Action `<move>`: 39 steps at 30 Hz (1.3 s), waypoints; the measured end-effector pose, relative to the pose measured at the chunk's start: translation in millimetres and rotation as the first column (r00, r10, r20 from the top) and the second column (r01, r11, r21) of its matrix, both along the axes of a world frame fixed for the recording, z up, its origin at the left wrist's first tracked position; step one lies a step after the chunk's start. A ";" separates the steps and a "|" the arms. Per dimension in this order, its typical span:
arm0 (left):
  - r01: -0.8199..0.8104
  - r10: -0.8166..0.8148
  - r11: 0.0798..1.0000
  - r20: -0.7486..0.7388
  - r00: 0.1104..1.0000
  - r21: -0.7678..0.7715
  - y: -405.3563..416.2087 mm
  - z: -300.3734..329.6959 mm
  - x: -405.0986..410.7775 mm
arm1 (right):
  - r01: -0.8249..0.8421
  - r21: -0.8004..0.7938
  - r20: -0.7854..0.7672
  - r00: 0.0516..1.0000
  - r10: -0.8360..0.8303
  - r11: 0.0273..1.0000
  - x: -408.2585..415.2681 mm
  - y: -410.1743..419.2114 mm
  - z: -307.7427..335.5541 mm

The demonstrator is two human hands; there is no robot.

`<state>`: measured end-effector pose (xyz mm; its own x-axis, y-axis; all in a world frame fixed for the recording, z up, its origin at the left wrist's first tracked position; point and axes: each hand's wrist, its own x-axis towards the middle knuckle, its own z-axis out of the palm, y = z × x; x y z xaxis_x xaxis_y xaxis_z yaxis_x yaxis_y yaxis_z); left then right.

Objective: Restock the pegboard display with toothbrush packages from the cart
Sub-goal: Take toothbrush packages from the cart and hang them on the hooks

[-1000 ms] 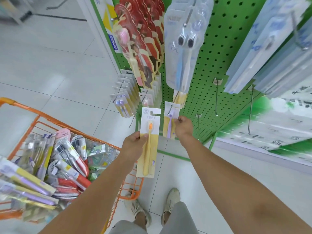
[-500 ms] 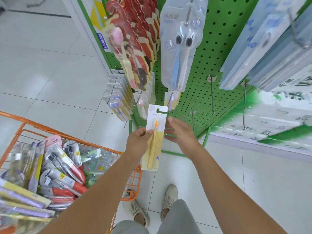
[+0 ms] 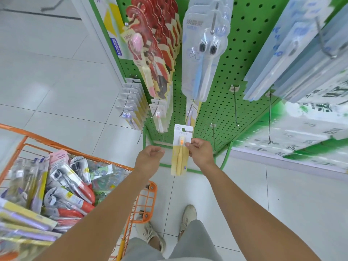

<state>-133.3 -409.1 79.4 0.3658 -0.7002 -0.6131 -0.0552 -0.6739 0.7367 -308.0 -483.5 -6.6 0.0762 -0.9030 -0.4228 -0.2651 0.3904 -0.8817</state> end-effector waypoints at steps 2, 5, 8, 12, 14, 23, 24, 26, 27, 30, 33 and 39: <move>-0.054 0.055 0.998 -0.044 0.998 0.008 6.5 -3.7 5.8 | -0.009 -0.048 -0.038 0.999 0.008 0.999 -1.1 -6.4 -3.4; -0.109 0.109 0.994 -0.077 0.991 0.010 12.5 -6.4 12.0 | -0.044 -0.118 -0.064 0.997 0.037 0.992 1.3 -14.9 3.9; -0.134 0.134 0.991 -0.076 0.988 0.011 14.4 -4.9 13.4 | -0.009 -0.113 -0.105 0.994 -0.003 0.994 1.5 -19.5 1.7; -0.132 0.133 0.991 -0.086 0.987 0.016 14.7 -4.7 14.1 | 0.045 -0.069 -0.158 0.986 -0.056 0.997 0.6 -25.4 0.0; -0.113 0.113 0.994 -0.094 0.989 0.015 13.5 -4.3 15.2 | 0.054 -0.038 -0.182 0.981 -0.060 0.998 4.0 -34.8 14.4; -0.121 0.120 0.993 -0.114 0.986 0.001 24.5 3.6 26.3 | 0.233 -0.070 -0.241 0.940 -0.243 0.970 14.7 -110.7 37.8; -0.135 0.134 0.991 -0.121 0.984 0.001 29.7 4.6 29.0 | 0.242 -0.068 -0.258 0.933 -0.251 0.968 13.6 -111.9 35.7; -0.149 0.148 0.989 -0.102 0.984 -0.007 47.0 5.4 37.9 | 0.238 -0.053 -0.314 0.918 -0.242 0.970 12.5 -102.6 31.3; -0.155 0.154 0.988 -0.076 0.985 -0.020 59.7 4.8 45.0 | 0.245 -0.035 -0.331 0.912 -0.242 0.969 12.0 -92.6 25.6; -0.211 0.212 0.975 0.010 0.977 -0.070 104.8 4.9 75.1 | 0.260 0.080 -0.384 0.899 -0.211 0.962 24.2 -35.6 10.2; -0.309 0.316 0.948 0.103 0.943 -0.079 148.6 2.1 113.7 | 0.064 0.222 -0.268 0.964 -0.002 0.973 68.2 47.8 10.1; -0.598 0.640 0.760 0.459 0.617 -0.255 229.0 4.8 195.9 | -0.814 0.114 0.017 0.574 0.818 0.569 211.6 174.7 78.4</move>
